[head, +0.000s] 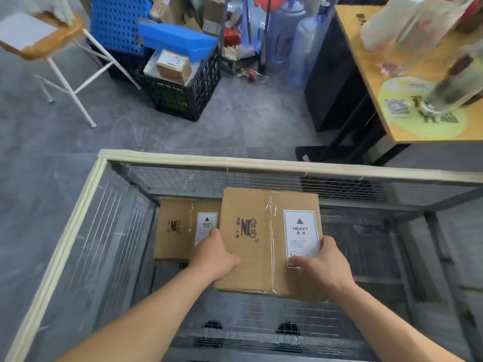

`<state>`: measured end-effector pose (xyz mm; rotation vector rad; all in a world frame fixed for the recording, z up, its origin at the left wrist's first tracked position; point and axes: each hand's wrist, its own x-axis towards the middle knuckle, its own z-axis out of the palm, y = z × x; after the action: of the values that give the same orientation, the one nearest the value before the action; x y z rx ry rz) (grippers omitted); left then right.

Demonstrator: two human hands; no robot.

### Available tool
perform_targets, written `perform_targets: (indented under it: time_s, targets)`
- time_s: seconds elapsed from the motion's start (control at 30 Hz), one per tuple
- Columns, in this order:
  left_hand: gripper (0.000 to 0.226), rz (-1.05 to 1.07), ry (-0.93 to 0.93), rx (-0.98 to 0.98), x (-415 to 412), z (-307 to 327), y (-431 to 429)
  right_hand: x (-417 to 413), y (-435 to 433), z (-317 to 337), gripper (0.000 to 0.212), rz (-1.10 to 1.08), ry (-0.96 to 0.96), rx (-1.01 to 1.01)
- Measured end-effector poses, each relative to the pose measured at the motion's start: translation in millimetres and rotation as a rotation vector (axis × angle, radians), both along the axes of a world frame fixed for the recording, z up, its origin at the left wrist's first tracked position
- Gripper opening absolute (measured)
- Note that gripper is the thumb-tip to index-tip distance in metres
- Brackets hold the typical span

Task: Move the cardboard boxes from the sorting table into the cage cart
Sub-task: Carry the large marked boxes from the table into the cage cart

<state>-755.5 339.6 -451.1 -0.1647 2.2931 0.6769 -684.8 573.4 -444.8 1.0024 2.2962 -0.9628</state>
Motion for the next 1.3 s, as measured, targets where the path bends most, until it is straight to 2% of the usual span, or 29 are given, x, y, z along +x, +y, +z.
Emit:
perform_targets:
  time_s: [0.13,0.27,0.43,0.63,1.03,1.2,1.3]
  targets:
    - [0.055,0.006,-0.041,-0.056,-3.8,-54.2,5.2,-8.4,6.0,-51.5,0.066,0.021,-0.03,-0.011]
    - [0.064,-0.001,-0.059,-0.098,-13.0,-102.1,9.8,-19.3,10.9,-98.5,0.066,0.023,-0.047,-0.022]
    - [0.063,-0.002,-0.068,-0.115,-22.8,-154.7,14.6,-31.9,14.5,-147.5,0.064,0.024,-0.061,-0.028]
    - [0.045,-0.006,-0.046,-0.158,-32.6,-205.9,14.2,-42.4,13.2,-196.1,0.067,0.054,-0.078,-0.023]
    - [0.044,-0.069,-0.021,-0.242,-48.8,-253.2,18.8,-57.5,8.8,-255.2,0.072,0.032,-0.089,-0.032]
    - [0.041,-0.07,0.001,-0.268,-51.7,-255.8,24.9,-65.5,10.3,-268.4,0.064,0.025,-0.065,-0.05]
    - [0.049,-0.081,0.011,-0.283,-49.5,-255.6,29.7,-67.5,11.6,-273.7,0.063,0.023,-0.053,-0.058]
